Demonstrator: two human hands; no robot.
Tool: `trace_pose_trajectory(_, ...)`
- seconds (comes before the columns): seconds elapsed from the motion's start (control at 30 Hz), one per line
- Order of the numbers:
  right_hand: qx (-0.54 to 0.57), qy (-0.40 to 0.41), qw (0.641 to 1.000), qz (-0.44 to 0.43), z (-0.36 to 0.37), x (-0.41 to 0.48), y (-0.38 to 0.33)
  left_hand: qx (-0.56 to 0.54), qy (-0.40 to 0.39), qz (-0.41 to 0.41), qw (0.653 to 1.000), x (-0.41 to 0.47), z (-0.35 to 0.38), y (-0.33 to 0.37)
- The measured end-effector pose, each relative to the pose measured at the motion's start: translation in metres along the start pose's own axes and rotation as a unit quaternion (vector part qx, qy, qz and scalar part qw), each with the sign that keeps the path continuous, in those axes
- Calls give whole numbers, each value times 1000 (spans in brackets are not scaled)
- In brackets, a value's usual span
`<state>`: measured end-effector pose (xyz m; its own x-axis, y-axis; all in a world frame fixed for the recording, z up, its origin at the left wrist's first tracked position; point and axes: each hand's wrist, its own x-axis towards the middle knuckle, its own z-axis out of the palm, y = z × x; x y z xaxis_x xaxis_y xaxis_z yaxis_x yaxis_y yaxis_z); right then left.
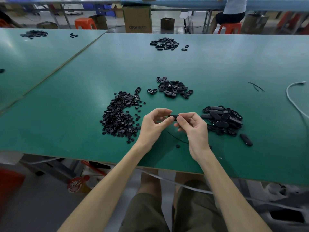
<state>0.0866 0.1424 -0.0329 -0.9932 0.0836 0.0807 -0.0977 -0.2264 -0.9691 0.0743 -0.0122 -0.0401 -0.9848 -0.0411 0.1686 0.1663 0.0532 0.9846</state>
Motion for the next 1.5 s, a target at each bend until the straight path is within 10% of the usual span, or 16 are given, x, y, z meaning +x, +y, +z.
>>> trace_pose_trajectory(1.5,-39,26,999,-7,-2,2,7,-71,-75,-10,995,-5,-1,8)
